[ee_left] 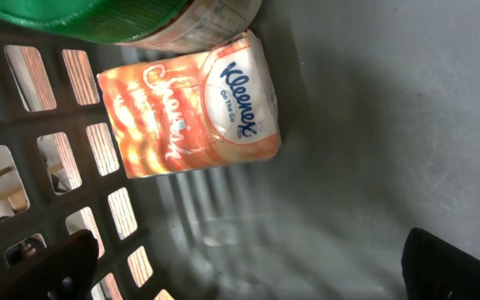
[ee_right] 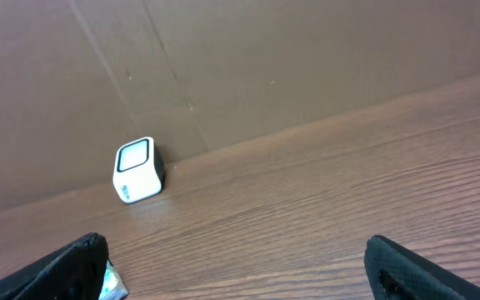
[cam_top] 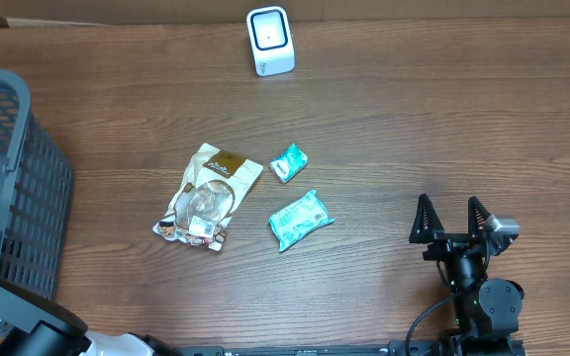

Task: Scan the item barcode
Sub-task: 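Grasp the orange Kleenex tissue pack in the basket with the left gripper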

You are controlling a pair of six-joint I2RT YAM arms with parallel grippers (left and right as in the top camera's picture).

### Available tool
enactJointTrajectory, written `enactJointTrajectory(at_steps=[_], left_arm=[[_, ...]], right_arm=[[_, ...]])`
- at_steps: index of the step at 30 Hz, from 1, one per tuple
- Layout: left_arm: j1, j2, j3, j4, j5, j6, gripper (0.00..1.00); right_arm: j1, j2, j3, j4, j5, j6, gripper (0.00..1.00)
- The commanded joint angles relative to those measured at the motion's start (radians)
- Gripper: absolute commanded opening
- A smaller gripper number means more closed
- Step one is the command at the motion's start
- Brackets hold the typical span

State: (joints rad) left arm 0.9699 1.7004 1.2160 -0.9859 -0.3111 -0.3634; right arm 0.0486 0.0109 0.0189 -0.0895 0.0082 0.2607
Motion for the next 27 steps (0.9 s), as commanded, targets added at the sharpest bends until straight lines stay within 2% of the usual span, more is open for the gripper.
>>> enactJointTrajectory(at_steps=[1, 12, 16, 18, 22, 27], left_arm=[[0.007, 0.007, -0.010, 0.003, -0.013, 0.028, 1.00], [0.076, 0.007, -0.010, 0.031, -0.013, 0.050, 1.00], [0.110, 0.008, -0.010, 0.097, -0.001, 0.050, 1.00], [0.110, 0.013, -0.010, 0.132, 0.002, 0.050, 0.98], [0.109, 0.037, -0.010, 0.195, 0.033, 0.084, 0.87], [0.109, 0.085, -0.010, 0.217, 0.064, 0.096, 0.79]], right_arm=[[0.008, -0.008, -0.010, 0.008, 0.013, -0.004, 1.00], [0.008, -0.008, -0.010, 0.008, 0.013, -0.004, 1.00], [0.008, -0.008, -0.011, 0.008, 0.013, -0.004, 1.00], [0.008, -0.008, -0.010, 0.008, 0.013, -0.004, 1.00], [0.008, -0.008, -0.010, 0.008, 0.013, -0.004, 1.00], [0.008, -0.008, -0.010, 0.008, 0.013, -0.004, 1.00]])
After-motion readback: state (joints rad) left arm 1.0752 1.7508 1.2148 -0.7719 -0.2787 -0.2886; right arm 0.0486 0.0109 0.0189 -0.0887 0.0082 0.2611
